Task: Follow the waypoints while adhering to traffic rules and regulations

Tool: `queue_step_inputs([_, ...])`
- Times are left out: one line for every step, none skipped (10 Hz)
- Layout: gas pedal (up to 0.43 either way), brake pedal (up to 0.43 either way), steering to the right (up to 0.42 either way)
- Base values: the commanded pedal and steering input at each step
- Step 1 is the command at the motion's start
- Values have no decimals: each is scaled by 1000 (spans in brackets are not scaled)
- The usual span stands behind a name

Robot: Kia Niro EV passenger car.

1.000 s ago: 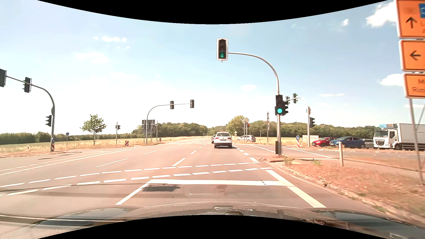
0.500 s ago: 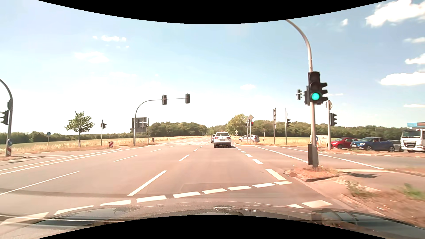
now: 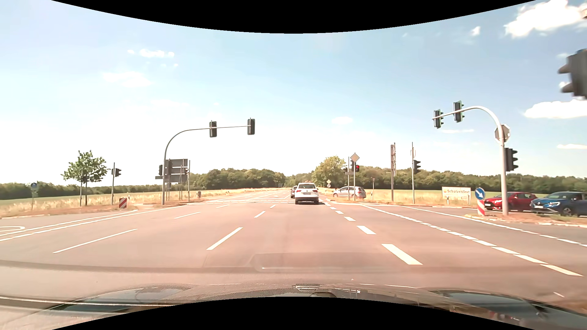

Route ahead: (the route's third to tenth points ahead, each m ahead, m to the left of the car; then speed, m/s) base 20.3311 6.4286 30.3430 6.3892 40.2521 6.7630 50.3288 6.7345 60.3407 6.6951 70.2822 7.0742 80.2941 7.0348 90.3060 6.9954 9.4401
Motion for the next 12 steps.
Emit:
queue_step_inputs([157, 0, 0])
queue_step_inputs([157, 0, 0])
queue_step_inputs([157, 0, 0])
queue_step_inputs([157, 0, 0])
queue_step_inputs([157, 0, 0])
queue_step_inputs([157, 0, 0])
queue_step_inputs([157, 0, 0])
queue_step_inputs([157, 0, 0])
queue_step_inputs([157, 0, 0])
queue_step_inputs([157, 0, 0])
queue_step_inputs([157, 0, -1])
queue_step_inputs([157, 0, 0])
